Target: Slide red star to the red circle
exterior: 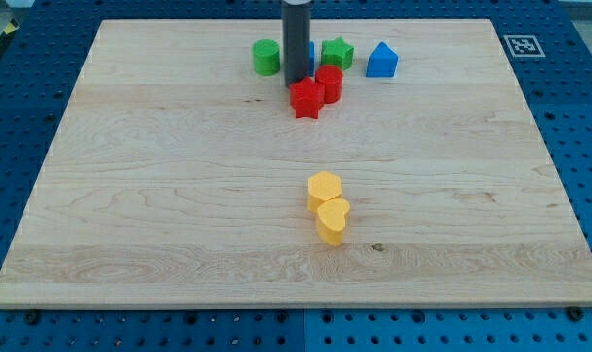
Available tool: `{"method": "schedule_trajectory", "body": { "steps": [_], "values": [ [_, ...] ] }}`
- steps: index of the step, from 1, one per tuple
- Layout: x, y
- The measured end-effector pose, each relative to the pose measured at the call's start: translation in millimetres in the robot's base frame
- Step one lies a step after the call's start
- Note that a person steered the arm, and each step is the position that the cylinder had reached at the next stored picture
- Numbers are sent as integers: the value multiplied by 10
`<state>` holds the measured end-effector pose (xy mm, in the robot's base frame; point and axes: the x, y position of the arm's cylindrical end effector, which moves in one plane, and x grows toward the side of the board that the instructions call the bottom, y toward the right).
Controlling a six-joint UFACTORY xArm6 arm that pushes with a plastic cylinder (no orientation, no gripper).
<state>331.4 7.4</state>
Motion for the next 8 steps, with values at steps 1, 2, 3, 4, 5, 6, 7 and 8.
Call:
{"method": "schedule_trajectory", "body": {
  "steps": [1,2,3,4,5,6,7,8],
  "values": [
    [3,331],
    [215,676],
    [496,1078],
    [903,1312],
    [940,1076],
    [751,342],
    [572,-551],
    [296,-825]
  ]
}}
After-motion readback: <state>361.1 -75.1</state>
